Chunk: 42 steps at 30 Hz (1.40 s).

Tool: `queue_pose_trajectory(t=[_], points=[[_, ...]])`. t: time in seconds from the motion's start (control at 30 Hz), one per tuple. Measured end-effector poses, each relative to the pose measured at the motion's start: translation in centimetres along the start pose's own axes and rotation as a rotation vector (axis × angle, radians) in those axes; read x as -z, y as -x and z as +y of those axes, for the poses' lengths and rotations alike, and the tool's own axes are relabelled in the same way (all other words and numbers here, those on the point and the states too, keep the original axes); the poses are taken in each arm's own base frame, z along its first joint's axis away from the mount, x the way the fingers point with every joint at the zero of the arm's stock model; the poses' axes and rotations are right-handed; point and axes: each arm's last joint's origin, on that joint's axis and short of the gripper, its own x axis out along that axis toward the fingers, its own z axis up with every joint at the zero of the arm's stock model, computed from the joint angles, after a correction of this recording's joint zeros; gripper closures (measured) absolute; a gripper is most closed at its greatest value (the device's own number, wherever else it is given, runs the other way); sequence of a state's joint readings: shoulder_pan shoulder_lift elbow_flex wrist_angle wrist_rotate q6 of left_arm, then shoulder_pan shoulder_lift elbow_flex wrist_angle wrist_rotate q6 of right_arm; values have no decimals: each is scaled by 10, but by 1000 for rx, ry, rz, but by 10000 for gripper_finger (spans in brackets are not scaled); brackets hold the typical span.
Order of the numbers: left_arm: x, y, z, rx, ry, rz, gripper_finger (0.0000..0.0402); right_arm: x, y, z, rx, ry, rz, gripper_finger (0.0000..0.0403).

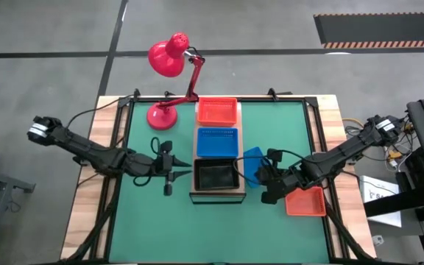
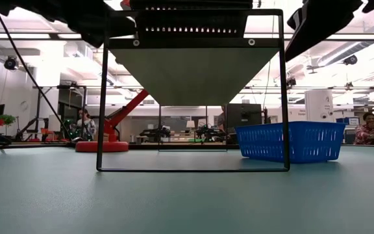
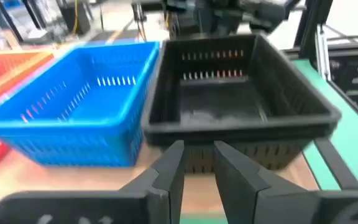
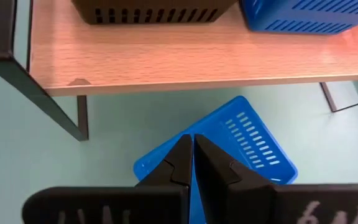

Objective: Stack baskets on shelf by color
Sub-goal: Adjust the black bins on the shelf

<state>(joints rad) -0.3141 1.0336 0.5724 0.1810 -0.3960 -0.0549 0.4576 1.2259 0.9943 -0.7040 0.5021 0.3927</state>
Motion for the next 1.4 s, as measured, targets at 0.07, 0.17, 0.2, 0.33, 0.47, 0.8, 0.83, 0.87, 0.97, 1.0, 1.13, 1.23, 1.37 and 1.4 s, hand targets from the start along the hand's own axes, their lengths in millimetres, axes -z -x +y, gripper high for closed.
queue_pose_trajectory(t=[0.07,0.17,0.2,0.33,0.47,0.8,0.83,0.87,0.97,1.0,1.13,1.23,1.37,1.4], points=[[-2,-1,1,-4,0,-23,332,0,0,0,13,0,-5,394],[-2,-2,2,-9,4,-28,332,0,0,-1,21,-1,-10,394],[-2,-2,2,-10,4,-27,332,0,0,-1,20,-1,-11,394],[0,-4,2,-13,1,-18,332,-1,0,0,20,-1,-12,394],[1,-11,4,-33,0,-1,332,-1,0,0,19,-2,-14,394],[-1,-7,7,-41,56,25,332,-1,0,0,19,1,-14,394],[-2,-4,7,-29,95,25,332,0,0,1,17,3,-13,394],[-3,-1,7,-3,133,20,332,0,1,1,15,4,-11,394],[-1,6,-2,91,200,1,332,2,2,3,5,-1,-6,394],[0,8,-7,111,201,-9,332,3,3,3,4,2,0,394],[0,12,-27,135,200,-60,332,7,3,3,24,56,39,394],[1,15,-42,133,190,-81,332,6,2,-1,34,99,42,394],[6,12,-54,109,145,-84,332,0,1,-7,49,123,20,394],[7,9,-55,107,140,-92,332,-2,0,-8,45,131,2,394]])
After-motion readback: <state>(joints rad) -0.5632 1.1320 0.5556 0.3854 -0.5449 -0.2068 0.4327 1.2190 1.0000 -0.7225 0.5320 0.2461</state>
